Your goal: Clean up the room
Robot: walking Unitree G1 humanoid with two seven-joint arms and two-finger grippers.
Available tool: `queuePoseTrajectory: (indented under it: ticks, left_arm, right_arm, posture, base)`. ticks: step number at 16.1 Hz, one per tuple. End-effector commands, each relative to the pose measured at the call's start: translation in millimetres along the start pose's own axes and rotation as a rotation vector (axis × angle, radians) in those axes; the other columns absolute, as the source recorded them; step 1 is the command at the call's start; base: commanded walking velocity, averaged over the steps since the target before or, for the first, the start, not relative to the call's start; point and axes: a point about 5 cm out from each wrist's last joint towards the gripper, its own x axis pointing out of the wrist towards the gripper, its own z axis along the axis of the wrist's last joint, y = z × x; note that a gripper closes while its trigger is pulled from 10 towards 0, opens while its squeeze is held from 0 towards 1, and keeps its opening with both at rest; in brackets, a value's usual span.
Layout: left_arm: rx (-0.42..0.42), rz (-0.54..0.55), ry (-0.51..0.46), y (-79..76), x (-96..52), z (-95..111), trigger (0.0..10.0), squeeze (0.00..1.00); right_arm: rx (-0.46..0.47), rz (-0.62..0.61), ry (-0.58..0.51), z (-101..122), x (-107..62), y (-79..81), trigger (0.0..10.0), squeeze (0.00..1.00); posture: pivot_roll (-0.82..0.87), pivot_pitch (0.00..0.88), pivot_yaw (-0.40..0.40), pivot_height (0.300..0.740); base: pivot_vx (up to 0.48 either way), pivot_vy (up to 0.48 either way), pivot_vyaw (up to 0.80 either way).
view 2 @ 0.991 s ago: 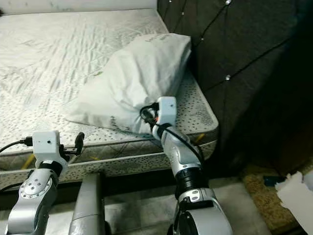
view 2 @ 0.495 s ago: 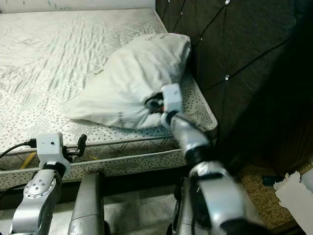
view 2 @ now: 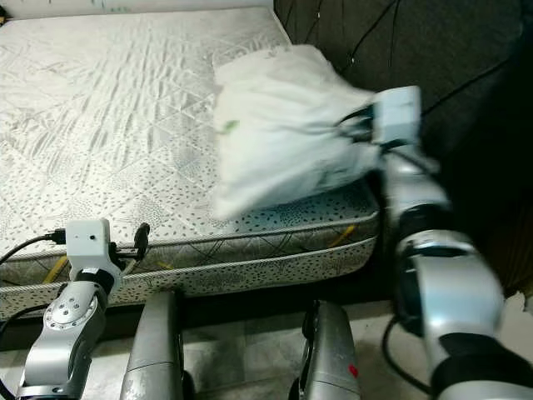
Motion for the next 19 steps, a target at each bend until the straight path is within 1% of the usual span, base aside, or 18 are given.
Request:
queuePoseTrajectory:
  ticks: [1,2,3,4,6,7,8,10,11,13,14,15,17,18,19]
  left_arm:
    - [0.019,-0.005,-0.001,2.5,1.1,0,10.0,0.0]
    - [0.028,-0.009,0.0,3.0,1.8,0,10.0,0.0]
    - [0.029,-0.013,-0.001,2.4,2.6,0,10.0,0.0]
    - [0.029,-0.013,-0.001,2.1,2.9,0,10.0,0.0]
    - [0.03,-0.011,-0.002,2.2,2.9,0,10.0,0.0]
    - [0.031,-0.009,-0.003,3.1,2.7,1,10.0,0.0]
    - [0.031,-0.007,-0.003,4.0,2.7,1,10.0,0.0]
    - [0.033,-0.006,-0.002,5.2,2.8,1,10.0,0.0]
    - [0.037,-0.007,-0.002,6.0,3.1,1,10.0,0.0]
    - [0.04,-0.008,-0.002,6.2,3.7,0,10.0,0.0]
    - [0.043,-0.01,0.0,6.0,4.1,0,10.0,0.0]
    - [0.044,-0.012,0.0,5.6,4.4,0,10.0,0.0]
    - [0.045,-0.014,-0.002,5.0,5.0,1,10.0,0.0]
    - [0.043,-0.012,-0.003,5.4,4.9,1,10.0,0.0]
    - [0.042,-0.009,-0.004,5.4,5.0,1,10.0,0.0]
  right_arm:
    - [0.019,-0.057,-0.113,26,1.0,-13.4,0.0,0.0]
    - [0.044,-0.044,-0.102,17,-0.8,-12.9,0.0,0.0]
    - [0.089,-0.032,-0.091,6,-2.6,-7.3,0.0,0.0]
    - [0.11,-0.034,-0.091,-3,-4.5,-3.6,0.0,0.0]
    - [0.197,-0.045,-0.064,-27,-11.3,8.4,0.0,0.0]
    - [0.255,-0.062,-0.04,-44,-18.4,18.3,0.0,0.0]
    - [0.268,-0.074,-0.033,-57,-26.2,25.7,0.0,0.0]
    - [0.276,-0.089,-0.032,-74,-43.3,37.6,0.0,0.0]
    - [0.255,-0.074,-0.043,-83,-58.3,45.7,0.0,0.0]
    - [0.263,-0.048,-0.035,-89,-72.2,55.2,0.0,0.0]
    - [0.267,-0.026,-0.02,-92,-79.5,62.9,0.0,0.0]
    - [0.273,-0.012,-0.01,-92,-83.3,69.2,0.0,0.0]
    - [0.286,-0.002,-0.015,-86,-79.8,74.8,0.0,0.0]
    - [0.283,0.017,-0.018,-81,-74.2,76.9,0.0,0.0]
    - [0.27,0.061,-0.015,-73,-65.3,78.4,0.0,0.0]
  posture:
    - [0.15,0.0,0.01,0.499]
    - [0.15,0.0,0.013,0.499]
    - [0.14,0.0,0.013,0.499]
    - [0.15,0.0,0.014,0.499]
    - [0.15,0.0,0.014,0.499]
    - [0.15,0.0,0.014,0.499]
    - [0.15,0.0,0.016,0.499]
    - [0.15,0.0,0.016,0.499]
    - [0.15,0.0,0.016,0.499]
    - [0.14,0.0,0.017,0.499]
    - [0.14,0.0,0.019,0.499]
    - [0.14,0.0,0.019,0.499]
    - [0.14,0.0,0.019,0.499]
    - [0.14,0.0,0.019,0.499]
    - [0.14,0.0,0.023,0.499]
  base:
    - [0.0,0.0,0.0]
    - [0.0,0.0,0.0]
    - [0.0,0.0,0.0]
    - [0.0,0.0,0.0]
    - [0.0,0.0,0.0]
    - [0.0,0.0,0.0]
    - [0.0,0.0,0.0]
    - [0.0,0.0,0.0]
    - [0.0,0.0,0.0]
    - [0.0,0.0,0.0]
    - [0.0,0.0,0.0]
    - [0.0,0.0,0.0]
    - [0.0,0.0,0.0]
    - [0.0,0.0,0.0]
    - [0.0,0.0,0.0]
